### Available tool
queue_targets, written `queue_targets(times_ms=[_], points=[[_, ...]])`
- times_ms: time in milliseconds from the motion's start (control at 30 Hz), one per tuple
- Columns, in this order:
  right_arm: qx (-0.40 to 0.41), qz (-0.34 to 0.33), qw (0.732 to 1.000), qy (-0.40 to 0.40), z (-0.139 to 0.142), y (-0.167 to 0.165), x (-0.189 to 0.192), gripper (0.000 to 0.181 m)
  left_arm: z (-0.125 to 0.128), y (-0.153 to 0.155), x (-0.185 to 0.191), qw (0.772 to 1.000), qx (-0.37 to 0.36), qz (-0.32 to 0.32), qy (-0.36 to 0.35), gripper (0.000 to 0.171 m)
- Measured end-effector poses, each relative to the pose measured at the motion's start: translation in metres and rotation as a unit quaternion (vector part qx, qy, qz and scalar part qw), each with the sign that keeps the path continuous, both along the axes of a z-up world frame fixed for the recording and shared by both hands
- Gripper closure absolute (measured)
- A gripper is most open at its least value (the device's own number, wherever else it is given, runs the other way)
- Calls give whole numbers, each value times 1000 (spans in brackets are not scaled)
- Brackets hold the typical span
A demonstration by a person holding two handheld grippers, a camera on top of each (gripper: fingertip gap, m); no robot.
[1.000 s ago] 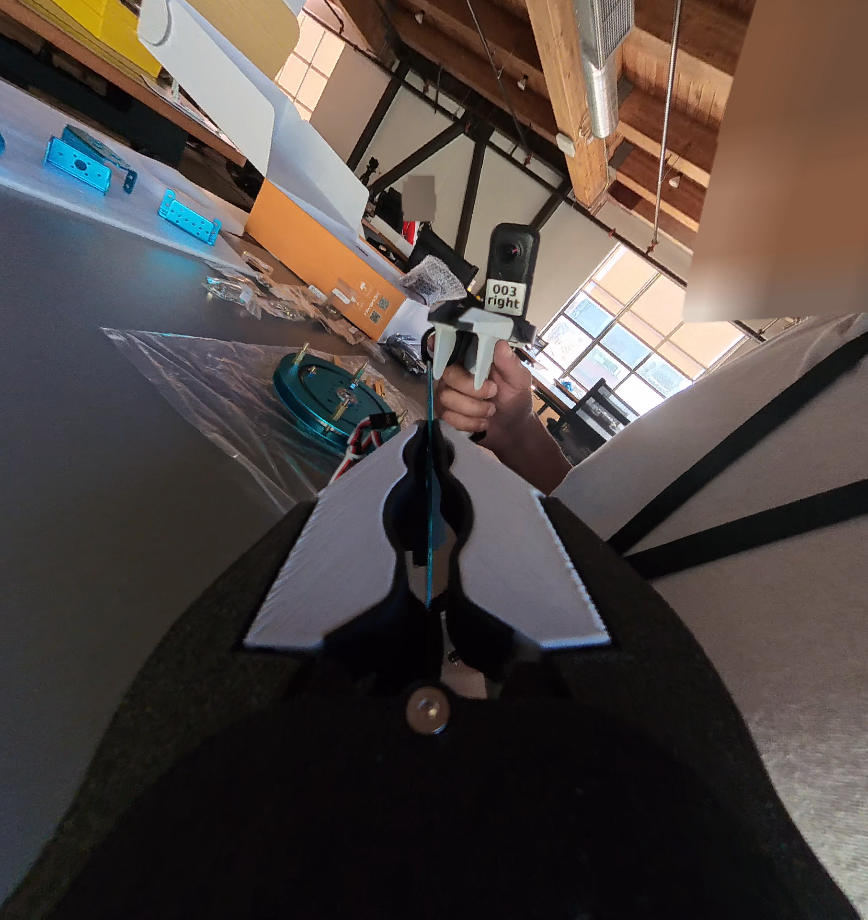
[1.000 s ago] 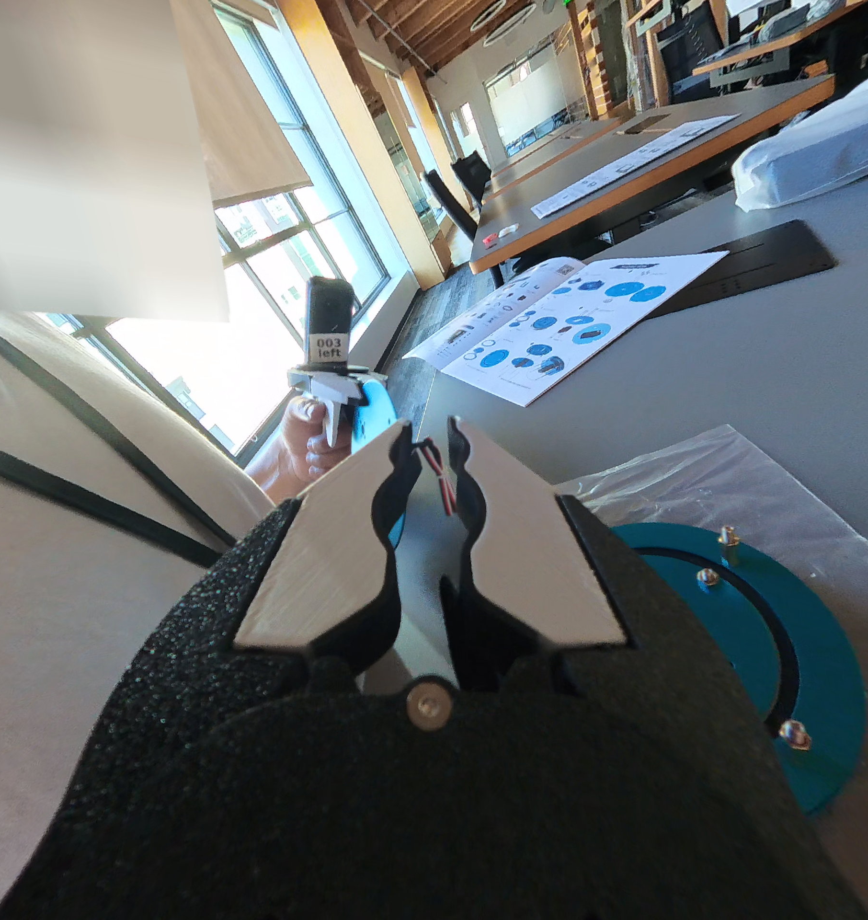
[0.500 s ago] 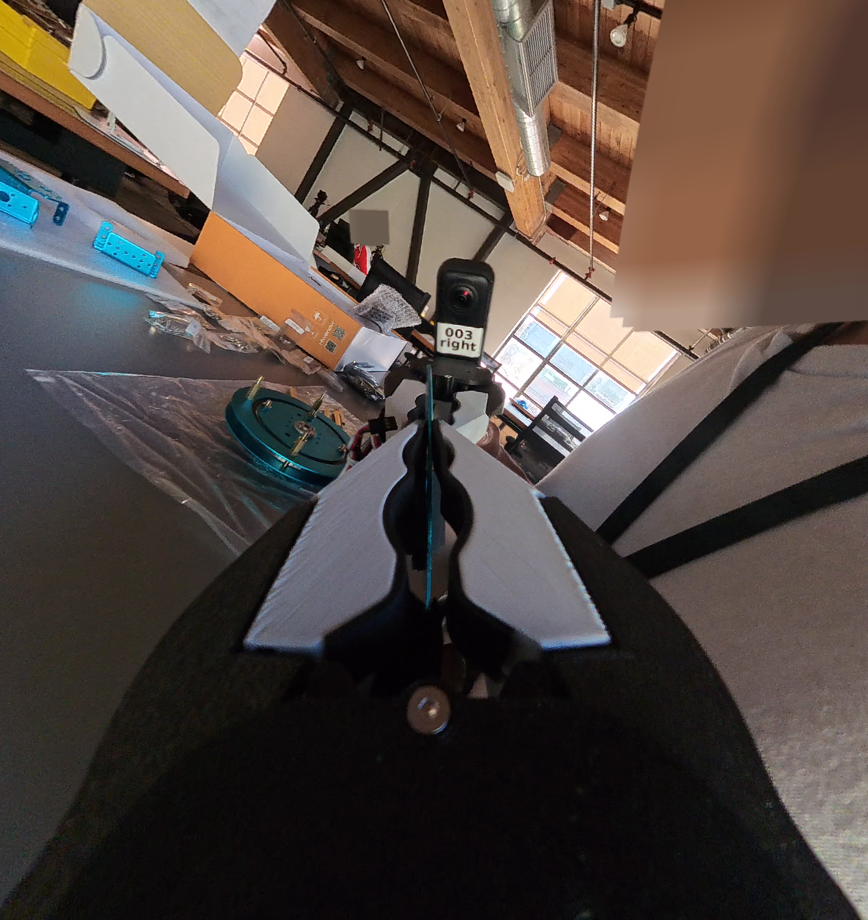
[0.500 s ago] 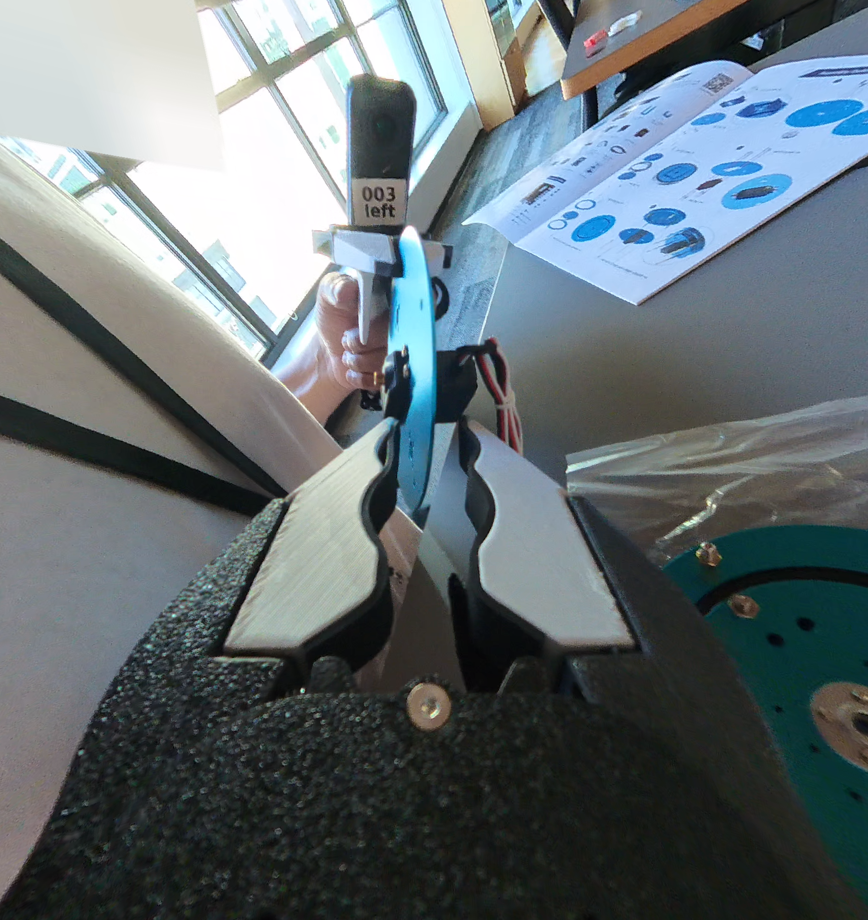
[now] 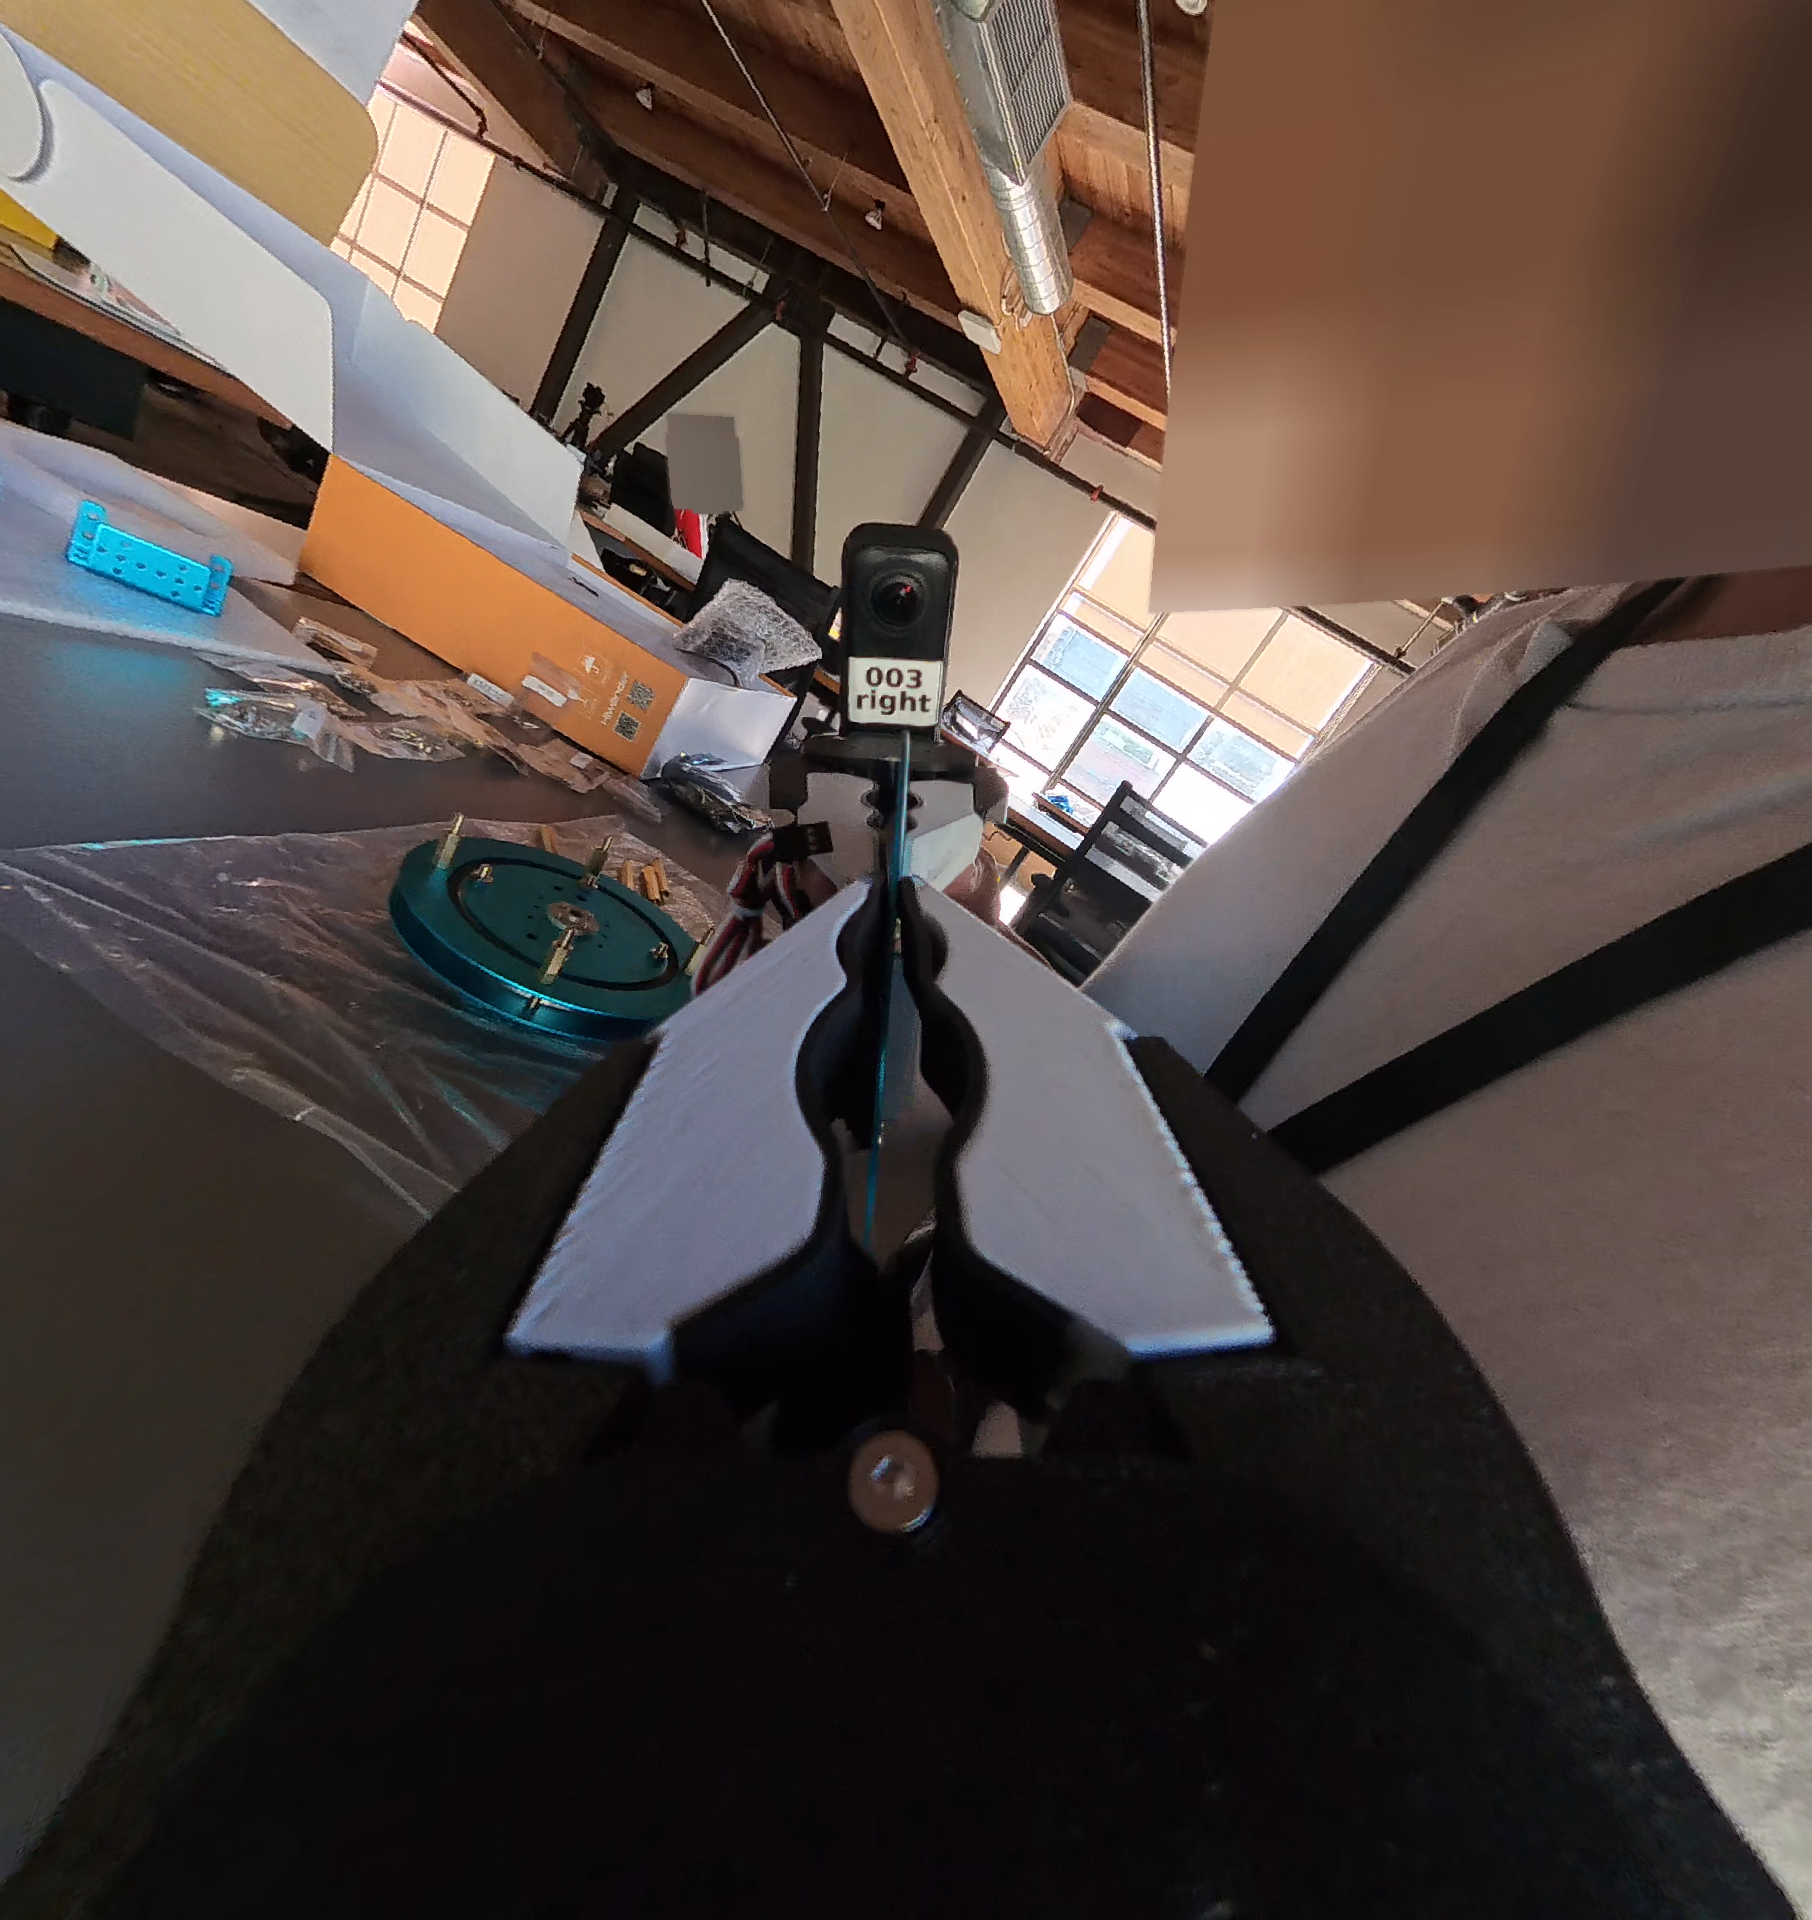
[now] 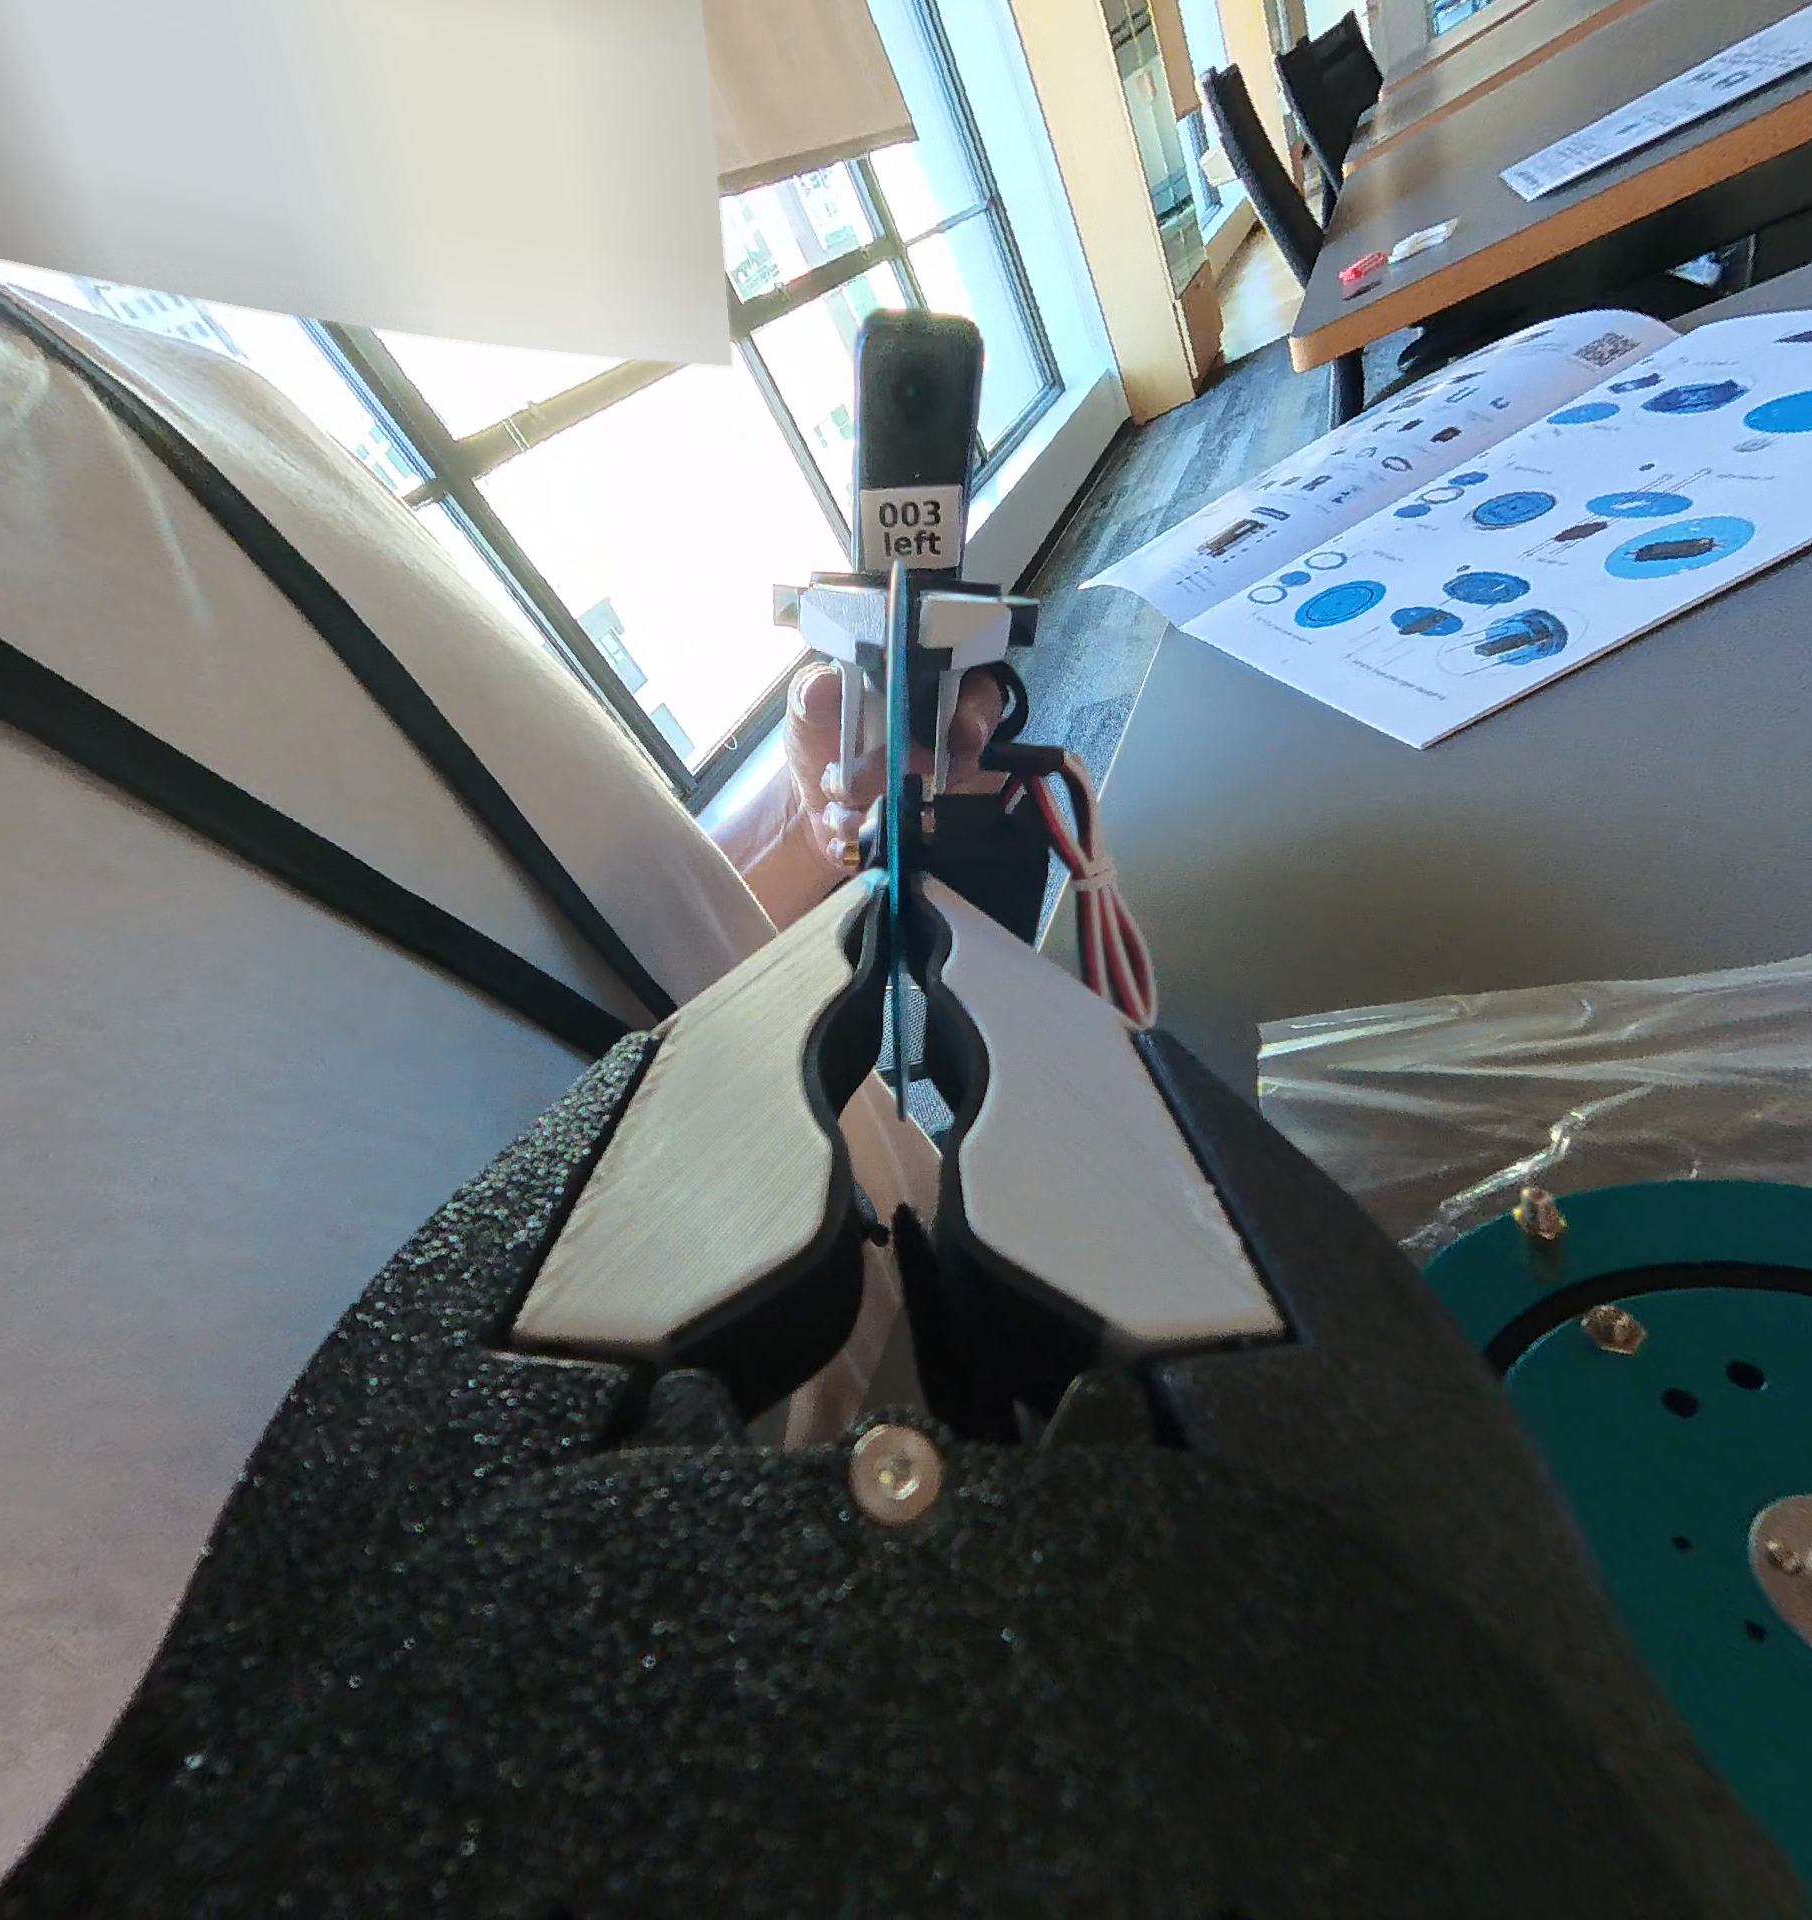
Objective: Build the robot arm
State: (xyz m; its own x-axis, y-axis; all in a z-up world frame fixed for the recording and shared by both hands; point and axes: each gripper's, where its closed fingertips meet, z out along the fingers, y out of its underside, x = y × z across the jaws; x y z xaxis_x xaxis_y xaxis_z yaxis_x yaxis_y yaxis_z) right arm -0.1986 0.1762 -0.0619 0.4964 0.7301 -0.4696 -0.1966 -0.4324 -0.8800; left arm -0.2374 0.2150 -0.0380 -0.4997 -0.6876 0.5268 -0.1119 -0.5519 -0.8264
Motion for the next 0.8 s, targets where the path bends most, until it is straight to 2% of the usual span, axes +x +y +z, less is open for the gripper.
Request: queue_targets(times_ms=[300, 467, 667, 800], points=[[1, -22, 1000, 5, -4, 1, 11, 181, -17, -3, 6, 999, 6, 4, 33, 164], [11, -10, 1000, 6, 0, -2, 8, 181, -20, -9, 6, 999, 18, -9, 37, 167], [8, 4, 1000, -2, -1, -8, 6, 181, -21, -19, 3, 996, 83, -13, 30, 171], [10, 5, 1000, 8, 2, -8, 7, 181, -19, -22, 2, 995, 96, -15, 27, 171]])
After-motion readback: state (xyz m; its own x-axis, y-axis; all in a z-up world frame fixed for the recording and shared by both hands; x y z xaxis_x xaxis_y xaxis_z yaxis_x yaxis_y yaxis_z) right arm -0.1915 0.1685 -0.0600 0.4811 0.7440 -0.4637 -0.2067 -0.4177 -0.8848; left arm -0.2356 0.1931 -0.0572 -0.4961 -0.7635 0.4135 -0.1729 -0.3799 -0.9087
